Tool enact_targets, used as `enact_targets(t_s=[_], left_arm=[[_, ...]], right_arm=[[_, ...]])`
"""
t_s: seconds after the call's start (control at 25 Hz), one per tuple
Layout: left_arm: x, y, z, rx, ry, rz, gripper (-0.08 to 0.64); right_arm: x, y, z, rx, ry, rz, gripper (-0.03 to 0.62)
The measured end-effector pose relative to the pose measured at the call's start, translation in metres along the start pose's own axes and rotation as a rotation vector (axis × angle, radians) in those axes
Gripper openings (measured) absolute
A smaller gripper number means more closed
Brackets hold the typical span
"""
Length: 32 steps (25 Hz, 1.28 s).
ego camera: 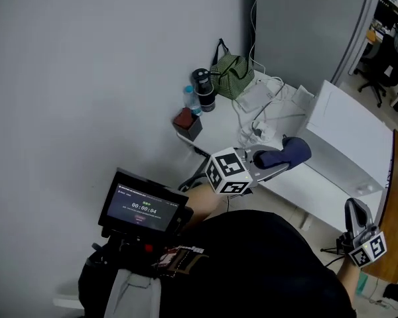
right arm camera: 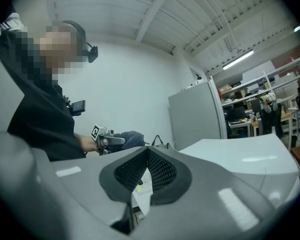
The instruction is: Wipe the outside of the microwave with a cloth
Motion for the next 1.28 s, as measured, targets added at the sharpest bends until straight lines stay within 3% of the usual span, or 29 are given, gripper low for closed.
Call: enact_targets(t_s=[0.2, 0.36, 0.48, 0.68, 0.8, 0.96, 1.16, 1.28], left_arm=[[-0.009, 0.061, -0.012, -0.081, 0.012, 0.016, 0.061], [-0.02, 0.073, -0.048, -0.136, 0.003, 0.036, 0.061], [-0.04, 0.073, -0.058, -0.17, 0.015, 0.038, 0.061], [-0.068, 0.094, -0.065, -0.171, 0.098, -0.024, 0.061], [-0.081, 0.11, -0.118, -0.149, 0.168, -0.131, 0.061], [-0.087, 0.161, -0.208, -0.077, 0.223, -0.318, 0.061], [-0.074, 0.246, -0.265, -0.027, 0.263, -0.569, 0.061], [-0.059, 0.287, -0.291, -0.037, 0.29, -0.729, 0.061]], right_arm=[[-0.023, 0.01, 0.078, -0.144, -0.098, -0.004, 0.006], [-0.034, 0.043, 0.119, -0.204, -0.119, 0.01, 0.006], [-0.047, 0.041, 0.129, -0.205, -0.104, 0.021, 0.007], [-0.058, -0.001, 0.126, -0.122, -0.11, 0.027, 0.006], [-0.054, 0.001, 0.113, -0.045, -0.086, 0.008, 0.006], [-0.046, 0.004, 0.098, 0.117, -0.057, -0.028, 0.006], [-0.035, -0.042, 0.095, 0.254, 0.015, -0.029, 0.006], [-0.031, -0.072, 0.105, 0.31, 0.025, -0.021, 0.006]])
Point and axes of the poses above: the fingertips, and each gripper's own axes: y forward along the fingers, z to its right, x out of its underside, the point moved 10 cm from there along -y, backward along the fingers
